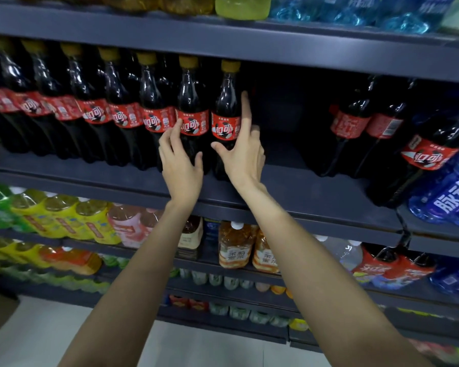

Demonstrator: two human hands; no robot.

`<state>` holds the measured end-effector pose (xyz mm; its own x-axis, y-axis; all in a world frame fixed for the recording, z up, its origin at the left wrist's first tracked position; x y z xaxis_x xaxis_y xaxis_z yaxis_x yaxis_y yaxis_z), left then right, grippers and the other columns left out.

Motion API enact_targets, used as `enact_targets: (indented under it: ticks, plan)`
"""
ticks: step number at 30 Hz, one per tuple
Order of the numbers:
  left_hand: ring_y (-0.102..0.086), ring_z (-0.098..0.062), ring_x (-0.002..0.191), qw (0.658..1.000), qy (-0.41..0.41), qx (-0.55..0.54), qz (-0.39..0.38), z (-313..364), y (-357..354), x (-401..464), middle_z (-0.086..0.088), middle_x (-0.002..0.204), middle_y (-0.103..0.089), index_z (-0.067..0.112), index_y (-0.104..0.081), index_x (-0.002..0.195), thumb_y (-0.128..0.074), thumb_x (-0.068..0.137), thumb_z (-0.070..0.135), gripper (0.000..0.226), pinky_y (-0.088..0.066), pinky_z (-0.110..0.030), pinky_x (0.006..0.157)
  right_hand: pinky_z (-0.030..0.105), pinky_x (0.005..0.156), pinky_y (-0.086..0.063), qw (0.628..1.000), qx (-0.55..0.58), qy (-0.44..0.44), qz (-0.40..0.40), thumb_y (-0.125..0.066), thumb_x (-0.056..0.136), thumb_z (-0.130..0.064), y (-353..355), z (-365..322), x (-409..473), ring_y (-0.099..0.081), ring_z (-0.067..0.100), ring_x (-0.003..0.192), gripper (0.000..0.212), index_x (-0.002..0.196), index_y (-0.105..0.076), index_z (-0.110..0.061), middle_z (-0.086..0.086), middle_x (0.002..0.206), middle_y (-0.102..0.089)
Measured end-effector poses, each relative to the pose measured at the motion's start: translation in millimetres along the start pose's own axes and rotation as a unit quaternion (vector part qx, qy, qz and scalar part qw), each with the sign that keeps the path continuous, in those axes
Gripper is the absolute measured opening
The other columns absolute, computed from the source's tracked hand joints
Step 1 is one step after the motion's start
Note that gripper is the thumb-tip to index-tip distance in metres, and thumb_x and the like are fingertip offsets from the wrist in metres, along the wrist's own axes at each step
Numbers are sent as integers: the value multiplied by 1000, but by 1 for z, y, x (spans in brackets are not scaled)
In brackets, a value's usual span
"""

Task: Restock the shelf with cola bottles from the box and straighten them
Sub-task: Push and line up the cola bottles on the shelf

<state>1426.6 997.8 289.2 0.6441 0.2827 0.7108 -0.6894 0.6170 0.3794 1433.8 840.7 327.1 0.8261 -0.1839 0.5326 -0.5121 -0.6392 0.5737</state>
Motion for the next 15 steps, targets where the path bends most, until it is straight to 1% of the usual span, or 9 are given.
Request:
enact_targets:
  ticks: [4, 7, 9, 10, 11, 12, 14, 15]
  plan:
    - [-47, -25, 123, 1000, -16, -14, 4, -7, 3, 2, -7, 138, -37, 24, -26, 145, -65, 86, 11, 72, -56, -42, 84, 44, 78, -51, 1000, 0, 3, 6, -76, 77, -36, -4, -4, 2, -60, 35, 103, 92, 149, -18, -24, 17, 119, -53]
    - [-45, -25, 124, 999, -16, -28, -5, -3, 5, -2, -10, 138, -37, 19, -27, 146, -63, 87, 12, 70, -55, -40, 86, 43, 76, -53, 1000, 16, 19, -3, -75, 75, -42, -3, -5, -1, -59, 31, 105, 103, 150, -5, -32, 15, 123, -51]
    - [-42, -25, 127, 999, -11, -48, 15, 11, 14, -11, -12, 138, -38, 11, -32, 144, -62, 89, 16, 62, -52, -40, 88, 36, 78, -50, 997, 60, 49, -16, -69, 80, -47, 7, -5, -9, -52, 27, 114, 97, 150, -4, -31, 12, 130, -47]
    - [-42, -24, 126, 997, -30, -72, 26, 26, 19, -18, -13, 136, -41, 8, -38, 140, -60, 90, 15, 56, -51, -41, 89, 32, 82, -46, 994, 85, 65, -15, -65, 84, -46, 17, -2, -16, -49, 24, 118, 88, 150, -10, -29, 10, 132, -46]
    - [-44, -23, 123, 991, -78, -105, 25, 48, 24, -25, -14, 132, -46, 4, -44, 135, -59, 90, 13, 48, -50, -42, 90, 28, 87, -43, 991, 106, 79, -3, -61, 88, -42, 32, 5, -25, -47, 21, 120, 77, 149, -18, -26, 7, 133, -48]
    - [-48, -22, 119, 978, -153, -140, 4, 76, 25, -35, -15, 126, -52, 3, -51, 129, -58, 90, 9, 40, -49, -42, 90, 27, 91, -42, 988, 124, 87, 22, -59, 91, -36, 50, 16, -35, -49, 17, 119, 64, 146, -29, -23, 4, 130, -52]
    - [-57, -23, 105, 929, -317, -182, -61, 137, 22, -57, -13, 111, -63, 4, -60, 117, -58, 87, 3, 30, -49, -39, 88, 32, 94, -45, 981, 134, 93, 103, -57, 94, -22, 95, 45, -56, -55, 15, 110, 41, 134, -48, -15, 1, 117, -61]
    - [-60, -25, 98, 903, -375, -190, -91, 161, 16, -65, -11, 104, -67, 6, -64, 113, -58, 86, 2, 27, -50, -37, 85, 34, 93, -46, 977, 123, 92, 147, -56, 94, -15, 118, 61, -65, -57, 15, 106, 33, 127, -54, -12, 0, 111, -63]
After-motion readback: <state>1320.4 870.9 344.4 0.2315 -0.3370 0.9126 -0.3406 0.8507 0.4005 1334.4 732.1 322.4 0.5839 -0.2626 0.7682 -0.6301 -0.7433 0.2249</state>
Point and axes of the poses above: each hand's wrist, its own x-axis towards the middle knuckle, its own y-axis out of the back of the hand, z = x × y, the point moved 9 cm from there along x, towards the middle knuckle
